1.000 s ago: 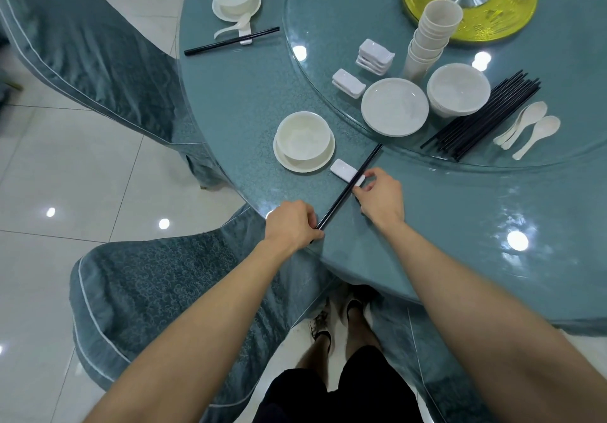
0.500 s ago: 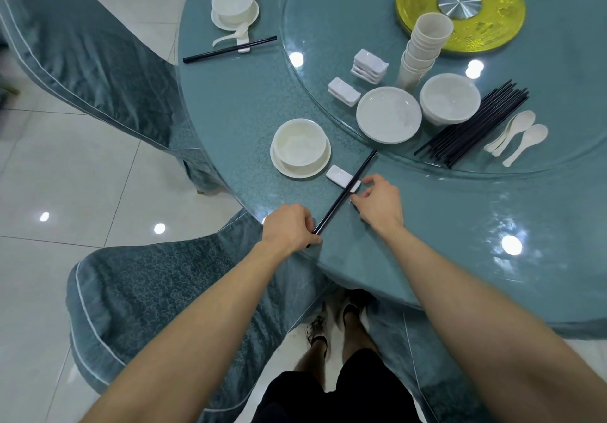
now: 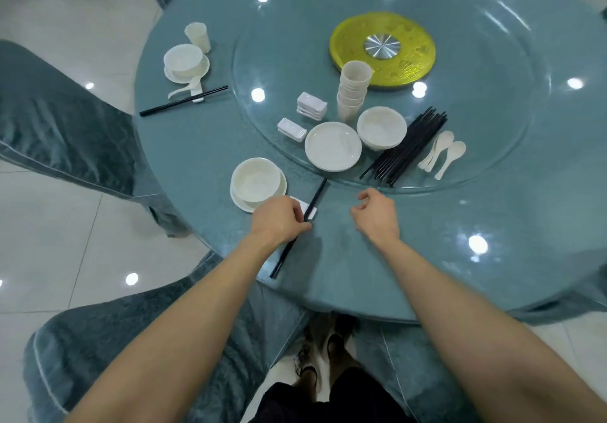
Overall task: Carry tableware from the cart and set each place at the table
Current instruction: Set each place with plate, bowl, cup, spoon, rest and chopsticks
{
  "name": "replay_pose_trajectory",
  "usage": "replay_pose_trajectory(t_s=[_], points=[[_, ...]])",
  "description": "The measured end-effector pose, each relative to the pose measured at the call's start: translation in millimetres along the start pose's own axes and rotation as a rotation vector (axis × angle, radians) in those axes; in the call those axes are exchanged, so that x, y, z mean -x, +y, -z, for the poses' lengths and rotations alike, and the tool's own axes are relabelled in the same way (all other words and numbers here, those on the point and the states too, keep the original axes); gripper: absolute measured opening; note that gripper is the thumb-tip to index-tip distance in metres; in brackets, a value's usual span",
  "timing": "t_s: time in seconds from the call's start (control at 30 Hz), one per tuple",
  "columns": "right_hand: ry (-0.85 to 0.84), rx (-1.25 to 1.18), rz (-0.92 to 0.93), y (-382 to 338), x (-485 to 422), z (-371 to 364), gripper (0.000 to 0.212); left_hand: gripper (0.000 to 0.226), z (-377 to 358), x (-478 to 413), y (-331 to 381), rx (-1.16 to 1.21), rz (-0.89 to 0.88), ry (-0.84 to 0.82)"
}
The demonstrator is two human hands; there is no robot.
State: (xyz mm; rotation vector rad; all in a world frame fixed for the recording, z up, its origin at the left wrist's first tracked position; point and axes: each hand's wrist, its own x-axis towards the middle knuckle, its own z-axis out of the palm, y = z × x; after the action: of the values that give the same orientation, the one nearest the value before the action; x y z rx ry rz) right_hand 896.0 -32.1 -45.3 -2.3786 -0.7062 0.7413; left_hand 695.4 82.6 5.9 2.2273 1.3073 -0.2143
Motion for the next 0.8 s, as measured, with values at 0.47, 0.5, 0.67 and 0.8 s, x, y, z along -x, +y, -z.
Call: replay_pose_trajectory(t_s=[0.47,0.5,0.67,0.8], points=[[0.323,-0.144,-0.224,73.4,-75.2,101.8,0.015,0.020,-11.0,-68.2,127.5,-0.101,-0.144,-0.054],[0.339,-0.145,-0.246,71.9,-78.8,108.1,0.018,0.019,-10.8,-71.2,132.1,-0.101,-0.148,-0.048],[0.314,-0.151,-0.326,79.1,-101.6,120.8,0.033,0.021,-11.7,-87.2,149.1,-0.123,-0.153,-0.054],[0.256,-0.120,-0.318,82.1,-108.7,119.6,0.023,0.021,-12.5,-94.4,155.5,-0.132,-0.164,-0.060]])
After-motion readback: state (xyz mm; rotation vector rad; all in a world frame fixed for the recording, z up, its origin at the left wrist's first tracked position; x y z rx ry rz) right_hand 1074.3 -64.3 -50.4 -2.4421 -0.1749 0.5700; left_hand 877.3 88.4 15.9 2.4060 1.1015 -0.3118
